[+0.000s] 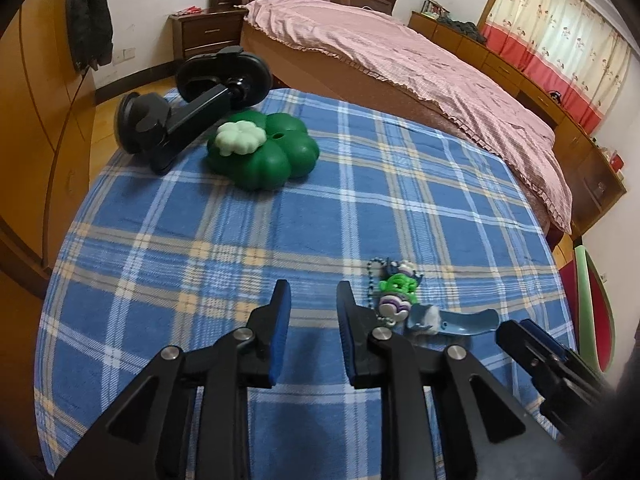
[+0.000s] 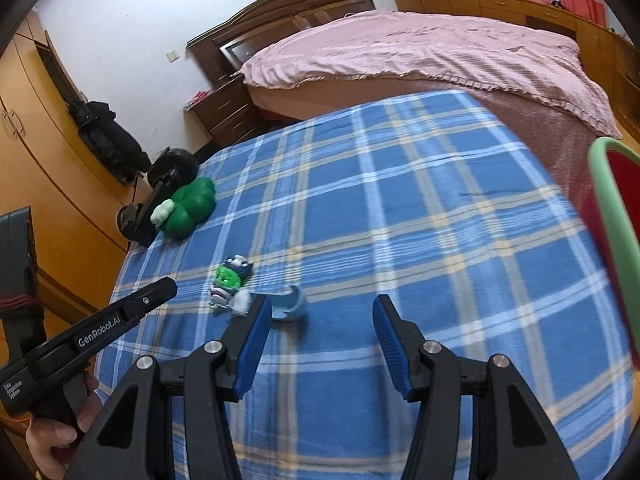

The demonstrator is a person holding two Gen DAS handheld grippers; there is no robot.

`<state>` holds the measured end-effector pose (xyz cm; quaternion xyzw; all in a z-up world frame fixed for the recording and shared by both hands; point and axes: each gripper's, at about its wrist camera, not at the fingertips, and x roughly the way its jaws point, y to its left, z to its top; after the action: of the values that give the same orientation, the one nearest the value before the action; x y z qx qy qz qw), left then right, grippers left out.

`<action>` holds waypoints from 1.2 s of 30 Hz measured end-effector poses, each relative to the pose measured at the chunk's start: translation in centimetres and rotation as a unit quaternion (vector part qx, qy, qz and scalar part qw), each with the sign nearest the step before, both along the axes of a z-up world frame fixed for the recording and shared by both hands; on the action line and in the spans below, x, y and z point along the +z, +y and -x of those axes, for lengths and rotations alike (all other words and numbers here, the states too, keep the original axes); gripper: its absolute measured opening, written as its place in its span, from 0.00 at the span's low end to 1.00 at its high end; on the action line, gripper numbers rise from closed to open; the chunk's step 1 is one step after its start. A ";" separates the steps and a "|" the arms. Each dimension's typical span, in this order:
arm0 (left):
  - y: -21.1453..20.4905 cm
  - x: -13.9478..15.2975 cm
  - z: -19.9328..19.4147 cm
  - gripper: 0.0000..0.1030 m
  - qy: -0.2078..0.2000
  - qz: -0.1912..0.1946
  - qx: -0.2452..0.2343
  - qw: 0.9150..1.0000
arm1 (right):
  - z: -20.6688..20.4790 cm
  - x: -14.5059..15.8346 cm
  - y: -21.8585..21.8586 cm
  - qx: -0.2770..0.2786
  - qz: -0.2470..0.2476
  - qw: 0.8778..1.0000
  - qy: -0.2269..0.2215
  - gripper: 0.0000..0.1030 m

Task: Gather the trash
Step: 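Grasp the green keychain figure with left tool while right tool grasps the blue plastic hook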

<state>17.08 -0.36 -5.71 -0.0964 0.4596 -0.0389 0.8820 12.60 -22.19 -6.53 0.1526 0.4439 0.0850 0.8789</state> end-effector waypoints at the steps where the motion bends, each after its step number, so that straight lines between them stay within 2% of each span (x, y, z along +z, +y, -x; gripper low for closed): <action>1: 0.1 -0.1 0.0 0.22 0.002 0.000 0.001 1.000 | -0.2 -0.1 0.3 0.002 0.000 1.000 0.002 0.54; 3: 0.2 -0.2 0.0 0.22 0.004 0.001 0.002 1.000 | -0.7 -0.5 0.8 0.007 -0.003 1.000 0.005 0.53; 5: 0.2 -0.3 0.0 0.22 0.005 0.002 0.001 1.000 | -1.1 -1.0 1.2 0.010 -0.006 1.000 0.011 0.45; 10: -0.1 -0.4 0.0 0.24 0.005 0.001 -0.006 1.000 | -1.7 -1.7 1.3 0.009 -0.008 1.000 0.017 0.15; 24: -3.3 -0.2 -0.2 0.34 0.001 0.007 -0.050 0.999 | -0.4 -0.2 -3.0 -0.042 -0.009 0.999 -0.007 0.13; 36: -6.0 -1.7 -1.4 0.34 0.012 -0.013 -0.076 0.997 | 0.9 0.1 -6.4 -0.080 -0.014 0.997 -0.008 0.13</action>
<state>18.48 -6.41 -7.40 -0.0500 0.4763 -0.0989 0.8723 11.72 -28.59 -6.41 0.1989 0.4222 0.0218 0.8841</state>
